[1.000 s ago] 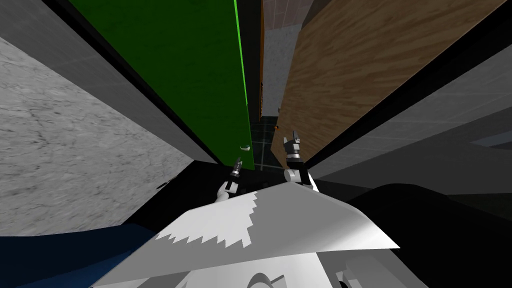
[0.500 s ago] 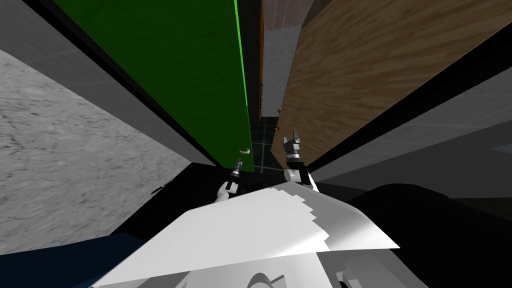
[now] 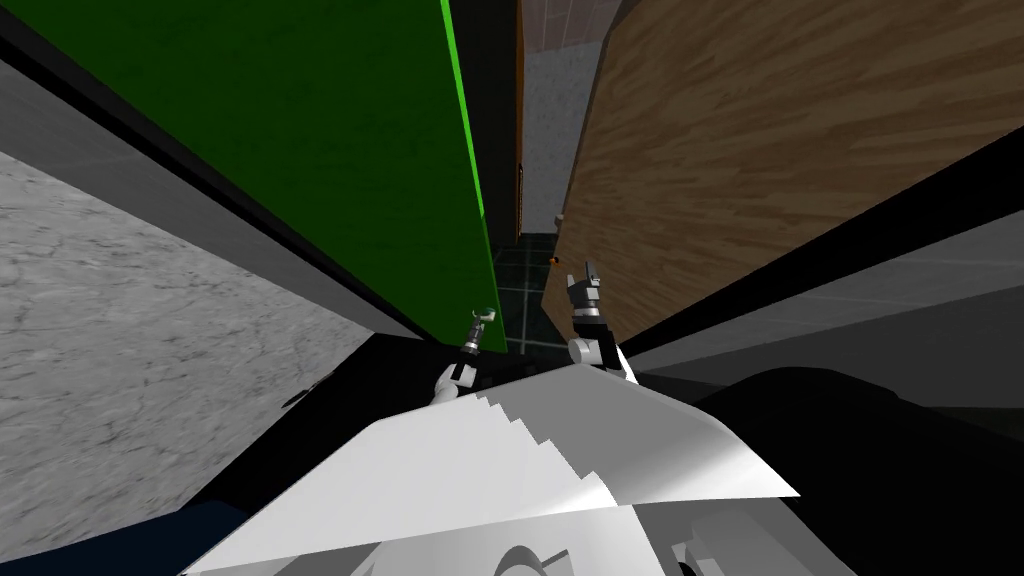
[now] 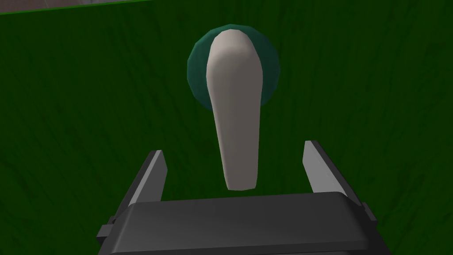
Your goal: Push the door open
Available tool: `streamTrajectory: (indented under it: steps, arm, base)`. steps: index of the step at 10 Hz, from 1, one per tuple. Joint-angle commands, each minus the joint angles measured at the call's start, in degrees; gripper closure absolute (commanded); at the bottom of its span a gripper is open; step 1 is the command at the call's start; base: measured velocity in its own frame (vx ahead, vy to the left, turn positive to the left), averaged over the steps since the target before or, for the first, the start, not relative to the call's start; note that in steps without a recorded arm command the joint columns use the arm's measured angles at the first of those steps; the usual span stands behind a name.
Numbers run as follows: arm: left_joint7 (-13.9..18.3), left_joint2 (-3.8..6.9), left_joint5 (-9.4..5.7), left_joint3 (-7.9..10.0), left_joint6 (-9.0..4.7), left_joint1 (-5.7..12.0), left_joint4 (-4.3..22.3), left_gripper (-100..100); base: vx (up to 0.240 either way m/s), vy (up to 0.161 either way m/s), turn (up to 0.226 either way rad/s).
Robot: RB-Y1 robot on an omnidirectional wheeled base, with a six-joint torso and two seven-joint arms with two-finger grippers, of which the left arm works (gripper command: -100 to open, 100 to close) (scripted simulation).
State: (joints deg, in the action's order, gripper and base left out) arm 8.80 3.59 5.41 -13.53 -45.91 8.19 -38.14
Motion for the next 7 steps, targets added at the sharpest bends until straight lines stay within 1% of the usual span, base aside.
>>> streamTrajectory:
  steps: [1, 2, 3, 4, 7]
  arm:
    - [-0.24, -0.41, -0.11, 0.24, -0.07, 0.0, 0.19, -100]
    - [-0.34, -0.68, -0.15, 0.34, -0.12, 0.01, 0.3, -100]
    - [-0.26, -0.52, -0.13, 0.28, -0.15, 0.07, 0.34, -100]
    - [-0.26, -0.52, -0.13, 0.28, -0.15, 0.07, 0.34, 100]
    - [-0.26, -0.52, -0.13, 0.28, -0.15, 0.07, 0.34, 100]
  base:
    - [0.191, -0.083, -0.029]
    - [0.175, -0.06, -0.022]
    - [0.073, -0.017, -0.002]
    - [-0.008, 0.0, 0.004]
    - [-0.013, 0.004, -0.006]
